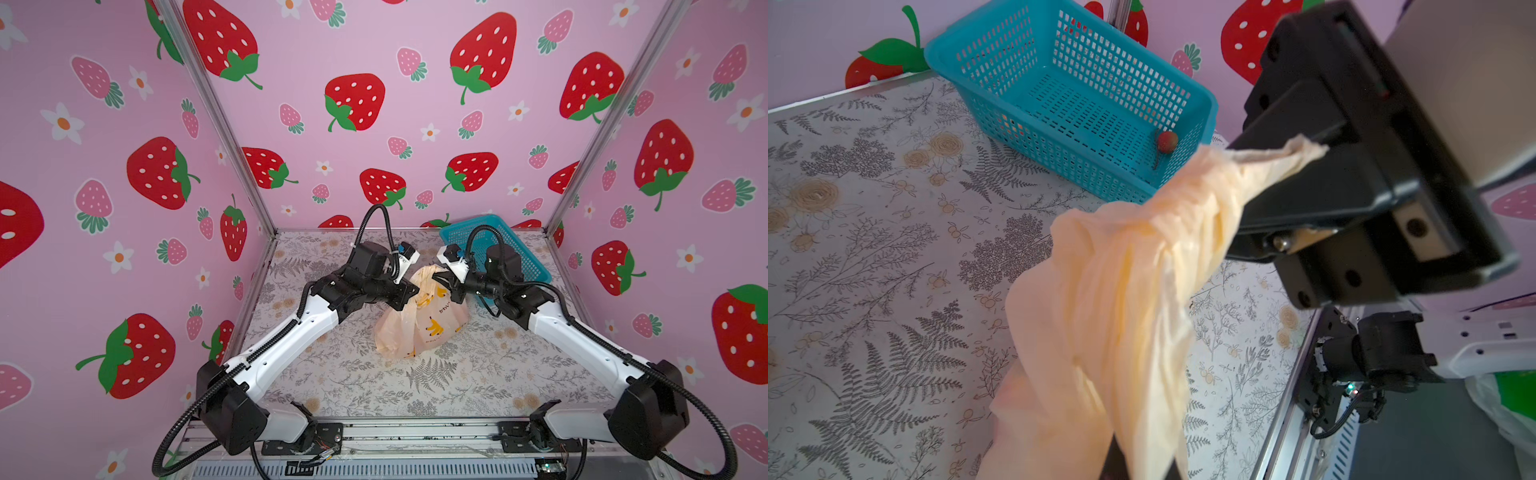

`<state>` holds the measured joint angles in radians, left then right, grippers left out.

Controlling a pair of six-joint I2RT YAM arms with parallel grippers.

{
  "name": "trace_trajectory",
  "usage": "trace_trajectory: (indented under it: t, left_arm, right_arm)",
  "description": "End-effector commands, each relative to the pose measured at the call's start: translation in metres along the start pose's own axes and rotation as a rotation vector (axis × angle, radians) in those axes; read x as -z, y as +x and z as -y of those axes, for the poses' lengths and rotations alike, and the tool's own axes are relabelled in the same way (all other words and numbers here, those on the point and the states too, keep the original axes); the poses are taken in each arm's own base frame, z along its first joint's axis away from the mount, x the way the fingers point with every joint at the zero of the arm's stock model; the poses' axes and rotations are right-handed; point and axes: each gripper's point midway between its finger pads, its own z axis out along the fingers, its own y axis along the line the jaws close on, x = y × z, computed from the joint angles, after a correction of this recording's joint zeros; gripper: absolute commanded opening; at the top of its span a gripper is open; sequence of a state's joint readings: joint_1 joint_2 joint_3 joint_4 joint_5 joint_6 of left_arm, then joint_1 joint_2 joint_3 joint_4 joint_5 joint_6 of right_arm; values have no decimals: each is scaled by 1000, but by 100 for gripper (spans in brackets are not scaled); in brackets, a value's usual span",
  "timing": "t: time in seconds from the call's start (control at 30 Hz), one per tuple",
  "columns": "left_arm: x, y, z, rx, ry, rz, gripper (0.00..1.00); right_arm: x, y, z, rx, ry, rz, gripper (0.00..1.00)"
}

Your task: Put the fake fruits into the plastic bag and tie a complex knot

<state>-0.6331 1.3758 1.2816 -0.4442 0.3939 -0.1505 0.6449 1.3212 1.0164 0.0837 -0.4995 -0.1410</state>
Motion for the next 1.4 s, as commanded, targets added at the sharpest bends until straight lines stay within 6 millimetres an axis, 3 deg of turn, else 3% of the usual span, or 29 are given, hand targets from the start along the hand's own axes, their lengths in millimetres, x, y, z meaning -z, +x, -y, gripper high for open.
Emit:
trace_trajectory:
  t: [0.0,0.2,0.33,0.4,0.8,1.17,1.37]
  left_arm:
    - [6,-23,11,71,33,108,0]
    - [0,-24,14,146,37,150,0]
    - [-9,-21,23,161,64,157,5]
    - [-14,-17,23,155,54,153,11]
    - [-21,-3,15,79,54,196,34]
    - [12,3,11,149,153,218,67]
    - [39,2,5,179,176,237,79]
  right_arm:
    - [1,-25,7,-64,113,116,0]
    - [-4,-29,-1,-193,182,222,0]
    - [-6,-28,4,-293,219,273,0]
    - [-6,-27,5,-316,218,292,0]
    - [-12,-29,-17,-354,-102,408,0]
    - [-10,-30,-24,-389,-213,498,0]
    - [-9,-33,-26,-377,-235,530,0]
